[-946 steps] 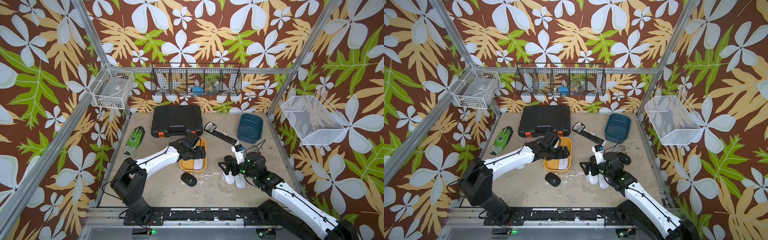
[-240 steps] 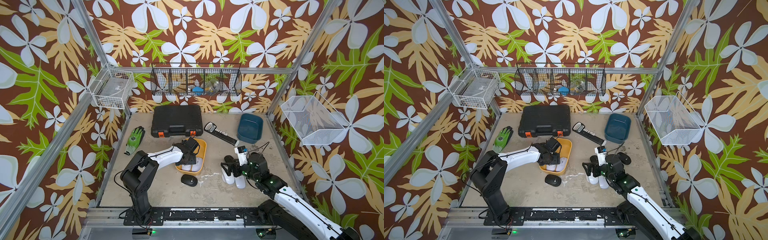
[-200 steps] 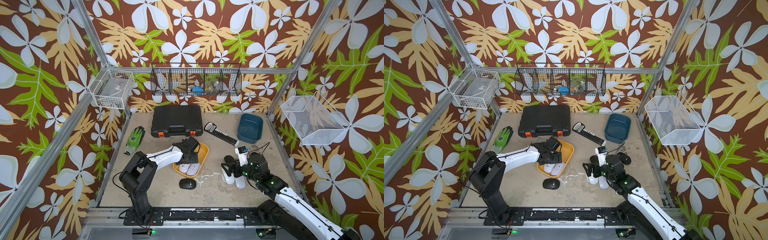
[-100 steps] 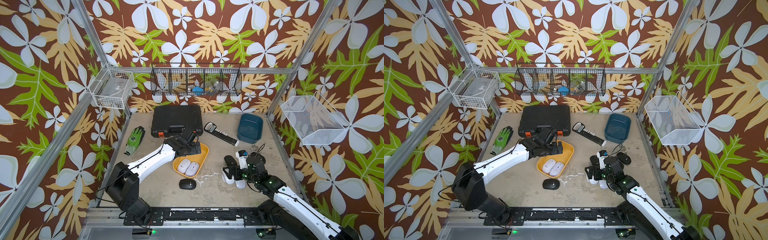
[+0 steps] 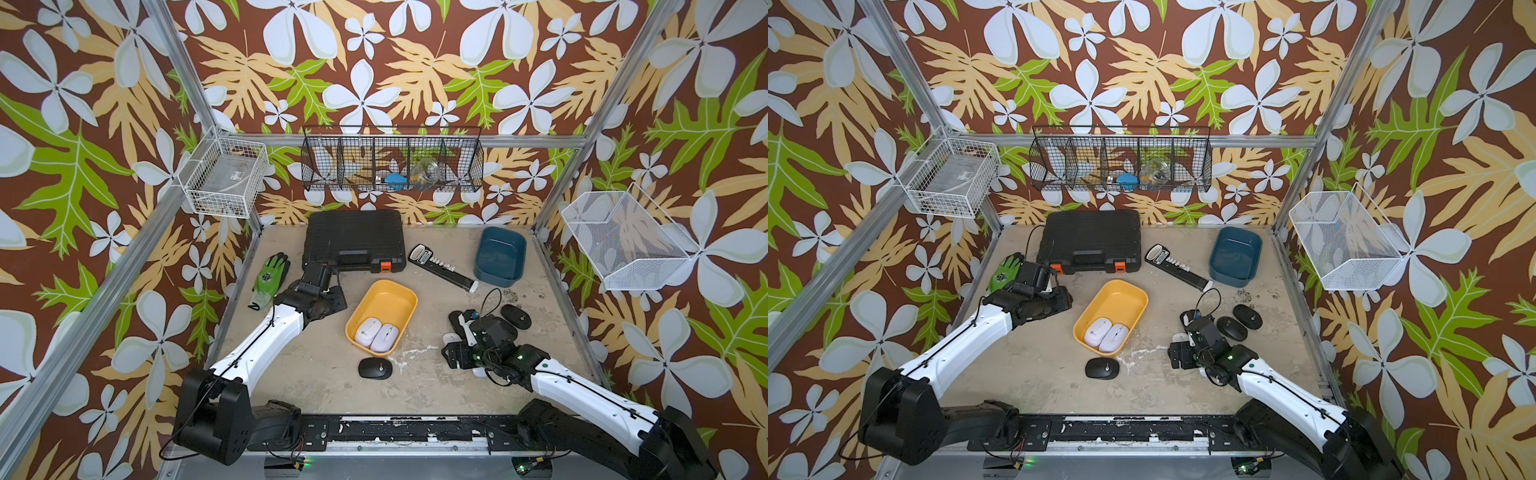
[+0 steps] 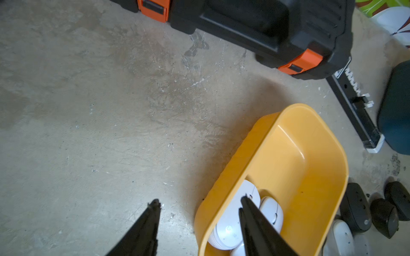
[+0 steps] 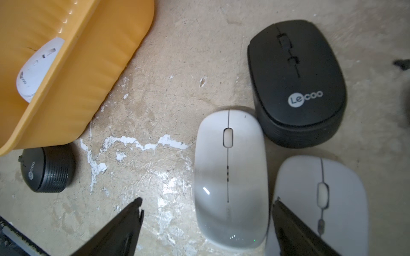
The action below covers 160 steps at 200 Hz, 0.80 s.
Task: Place the mice by color into the storage box
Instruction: Adjust the storage box at the center of the board.
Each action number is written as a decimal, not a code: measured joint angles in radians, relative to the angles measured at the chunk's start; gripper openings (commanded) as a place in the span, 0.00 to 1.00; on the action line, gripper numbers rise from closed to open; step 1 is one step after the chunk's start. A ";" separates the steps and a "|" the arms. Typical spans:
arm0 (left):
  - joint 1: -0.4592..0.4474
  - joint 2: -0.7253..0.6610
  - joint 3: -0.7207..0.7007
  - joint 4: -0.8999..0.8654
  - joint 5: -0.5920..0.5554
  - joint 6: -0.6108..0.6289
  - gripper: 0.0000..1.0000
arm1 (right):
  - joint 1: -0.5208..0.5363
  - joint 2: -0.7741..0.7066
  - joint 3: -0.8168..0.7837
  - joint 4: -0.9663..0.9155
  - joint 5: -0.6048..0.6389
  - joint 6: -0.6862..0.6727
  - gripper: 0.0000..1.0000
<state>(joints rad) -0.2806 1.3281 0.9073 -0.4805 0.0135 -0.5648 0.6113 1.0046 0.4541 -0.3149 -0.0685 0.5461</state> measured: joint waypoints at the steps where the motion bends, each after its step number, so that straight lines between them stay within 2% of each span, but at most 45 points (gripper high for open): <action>1: 0.001 0.002 -0.002 0.002 0.001 0.001 0.49 | 0.000 0.002 0.001 0.000 0.001 0.000 0.91; 23: 0.010 0.063 -0.041 0.047 0.024 0.016 0.42 | 0.003 0.029 0.011 0.001 0.016 -0.001 0.90; 90: 0.008 0.132 -0.127 0.170 0.100 0.017 0.39 | 0.003 0.087 0.011 0.016 0.023 -0.008 0.86; 160: -0.098 0.103 -0.183 0.221 0.130 -0.010 0.40 | 0.009 0.114 0.011 0.031 0.022 -0.008 0.84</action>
<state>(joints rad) -0.3786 1.4307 0.7238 -0.2596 0.1436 -0.5743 0.6205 1.1187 0.4648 -0.2840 -0.0463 0.5377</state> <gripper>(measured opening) 0.396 0.849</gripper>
